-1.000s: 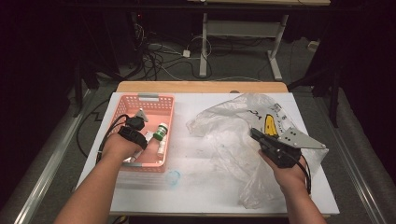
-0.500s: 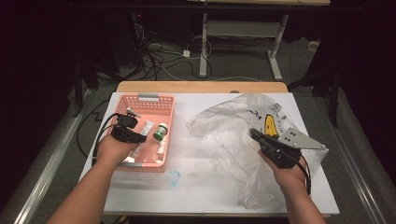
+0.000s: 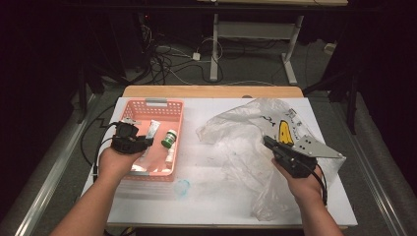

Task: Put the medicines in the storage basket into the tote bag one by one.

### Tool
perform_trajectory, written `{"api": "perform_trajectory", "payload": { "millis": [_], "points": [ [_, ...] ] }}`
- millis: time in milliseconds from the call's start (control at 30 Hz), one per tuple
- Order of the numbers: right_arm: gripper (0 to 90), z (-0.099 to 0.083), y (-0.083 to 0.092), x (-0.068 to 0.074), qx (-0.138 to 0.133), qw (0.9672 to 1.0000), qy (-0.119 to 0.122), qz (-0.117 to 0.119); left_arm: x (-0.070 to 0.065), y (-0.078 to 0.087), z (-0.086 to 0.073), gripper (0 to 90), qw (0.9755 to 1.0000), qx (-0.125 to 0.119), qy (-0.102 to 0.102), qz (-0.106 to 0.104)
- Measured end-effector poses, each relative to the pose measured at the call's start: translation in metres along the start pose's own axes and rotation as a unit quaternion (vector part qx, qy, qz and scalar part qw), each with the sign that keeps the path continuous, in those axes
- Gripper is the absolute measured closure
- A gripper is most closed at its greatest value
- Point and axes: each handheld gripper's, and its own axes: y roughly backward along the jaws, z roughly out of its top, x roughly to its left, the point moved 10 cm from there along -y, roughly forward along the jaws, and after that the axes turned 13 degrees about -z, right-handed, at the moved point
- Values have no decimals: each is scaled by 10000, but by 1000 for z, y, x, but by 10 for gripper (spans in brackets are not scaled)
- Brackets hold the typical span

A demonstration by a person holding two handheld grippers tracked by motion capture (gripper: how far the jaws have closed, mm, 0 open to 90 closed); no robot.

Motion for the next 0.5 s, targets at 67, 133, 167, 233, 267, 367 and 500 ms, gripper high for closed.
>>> {"api": "perform_trajectory", "payload": {
  "millis": [67, 133, 167, 233, 267, 367, 500],
  "points": [
    [900, 0, 0, 0, 7, 10000, 8, 1, -1, 1, 1, 678, 9999, -109, -42, 4],
    [900, -1, 0, 1, 19, 10000, 8, 1, -2, 3, 2, 678, 9998, -186, -92, -1],
    [900, -1, 0, 1, 16, 10000, 11, 4, -3, 3, 3, 678, 9997, -225, -109, -13],
    [900, 0, 0, 0, -2, 10000, 24, -1, -4, 5, 4, 678, 9994, -319, -142, -31],
    [900, 0, 0, 0, -2, 10000, 16, -9, -5, 6, 5, 678, 9991, -395, -116, -62],
    [900, 0, 1, -1, 2, 10000, 11, -17, -8, 10, 9, 678, 9979, -621, -94, -133],
    [900, 1, 1, -1, -20, 10000, 21, -17, -14, 14, 10, 678, 9966, -794, -144, -185]
  ]
}}
